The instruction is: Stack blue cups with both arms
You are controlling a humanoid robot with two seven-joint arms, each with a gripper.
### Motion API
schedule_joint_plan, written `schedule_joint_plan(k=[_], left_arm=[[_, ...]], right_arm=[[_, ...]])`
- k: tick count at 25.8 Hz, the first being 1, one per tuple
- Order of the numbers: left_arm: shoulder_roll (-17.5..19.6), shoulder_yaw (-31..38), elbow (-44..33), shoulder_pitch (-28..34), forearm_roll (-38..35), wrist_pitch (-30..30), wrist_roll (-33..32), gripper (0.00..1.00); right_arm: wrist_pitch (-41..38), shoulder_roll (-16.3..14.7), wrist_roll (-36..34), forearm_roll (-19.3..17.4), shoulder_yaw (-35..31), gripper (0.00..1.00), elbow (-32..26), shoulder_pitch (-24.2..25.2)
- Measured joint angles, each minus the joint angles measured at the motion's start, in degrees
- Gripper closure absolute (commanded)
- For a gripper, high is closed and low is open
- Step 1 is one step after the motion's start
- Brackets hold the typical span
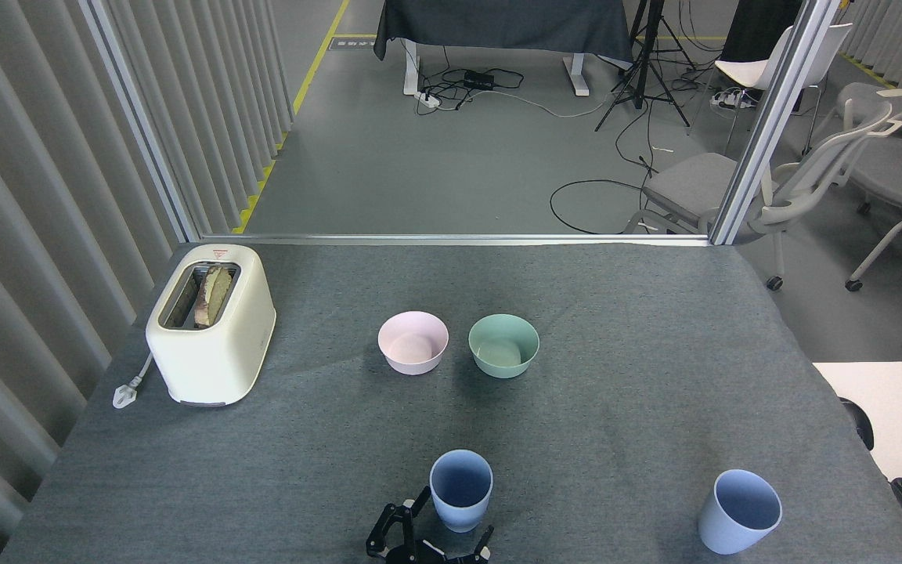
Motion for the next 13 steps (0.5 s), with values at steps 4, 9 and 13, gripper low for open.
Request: schedule_joint_plan(k=[4, 9, 13], left_arm=[[0.86, 1.91, -3.23, 4.25, 0.05, 0.0, 0.02, 0.0], [2.68, 7.83, -10.32, 11.27, 0.06, -0.05, 0.03, 0.0], [4.83, 13.05, -17.43, 18.08, 0.12, -0.26, 0.04, 0.0]], right_arm=[[-0.01, 0.0, -0.02, 0.0, 0.0, 0.0, 0.0, 0.0], [-0.11, 0.03, -0.02, -0.82, -0.58, 0.0, -0.01, 0.23], [-0.35, -0.02, -0.19, -1.35, -1.87, 0.0, 0.0, 0.54]])
